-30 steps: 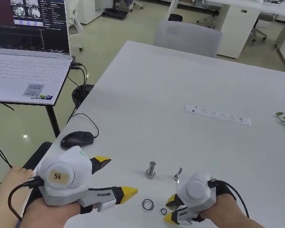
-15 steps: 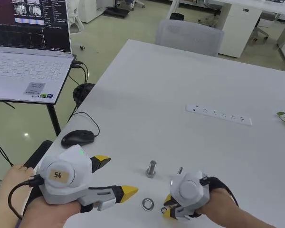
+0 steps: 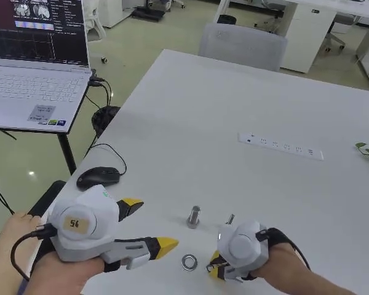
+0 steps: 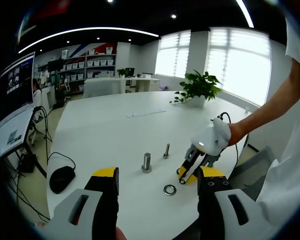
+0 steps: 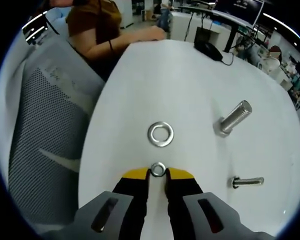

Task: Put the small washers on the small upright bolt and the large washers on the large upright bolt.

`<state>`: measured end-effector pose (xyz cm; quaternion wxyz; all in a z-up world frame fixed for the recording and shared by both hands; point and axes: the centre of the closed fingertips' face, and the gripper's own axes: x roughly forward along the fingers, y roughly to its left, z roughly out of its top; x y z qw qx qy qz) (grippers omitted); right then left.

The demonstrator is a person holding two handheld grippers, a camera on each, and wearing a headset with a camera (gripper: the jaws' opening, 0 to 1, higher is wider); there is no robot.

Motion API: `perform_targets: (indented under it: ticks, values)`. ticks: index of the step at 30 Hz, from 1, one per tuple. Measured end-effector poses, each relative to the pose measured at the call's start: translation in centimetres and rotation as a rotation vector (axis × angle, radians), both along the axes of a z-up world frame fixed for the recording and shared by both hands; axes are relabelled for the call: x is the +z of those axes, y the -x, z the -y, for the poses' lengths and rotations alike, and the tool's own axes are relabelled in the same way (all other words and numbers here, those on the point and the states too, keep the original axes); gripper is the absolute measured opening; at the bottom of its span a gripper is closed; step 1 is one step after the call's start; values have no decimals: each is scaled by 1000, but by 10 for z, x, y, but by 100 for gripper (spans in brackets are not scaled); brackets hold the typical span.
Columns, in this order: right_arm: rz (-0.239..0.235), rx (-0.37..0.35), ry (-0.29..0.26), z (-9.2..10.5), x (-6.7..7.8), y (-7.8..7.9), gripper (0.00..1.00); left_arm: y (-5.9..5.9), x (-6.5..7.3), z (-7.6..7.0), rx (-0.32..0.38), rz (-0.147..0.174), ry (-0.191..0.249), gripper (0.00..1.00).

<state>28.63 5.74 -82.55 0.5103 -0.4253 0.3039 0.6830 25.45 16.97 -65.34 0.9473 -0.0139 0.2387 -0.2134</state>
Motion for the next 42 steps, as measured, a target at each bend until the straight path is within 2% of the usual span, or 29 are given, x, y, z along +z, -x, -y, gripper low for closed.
perform_targets:
  ticks: [5, 16, 20, 21, 22, 31, 42]
  values:
    - [2, -27, -8, 1, 0, 0, 15, 1, 0, -1, 4, -1, 1, 63]
    - [-50, -88, -23, 5, 2, 1, 14, 1, 0, 0, 1, -1, 1, 63]
    - [-27, -46, -3, 9, -1, 4, 14, 0, 0, 2, -4, 0, 1, 63]
    - [-16, -20, -13, 7, 0, 4, 14, 0, 0, 2, -4, 1, 0, 63]
    - [-19, -34, -5, 9, 0, 5, 14, 0, 0, 2, -5, 1, 1, 63]
    - [4, 30, -5, 8, -1, 4, 15, 0, 0, 3, -8, 1, 2, 63]
    - [2, -8, -11, 9, 1, 4, 14, -1, 0, 2, -4, 0, 2, 63]
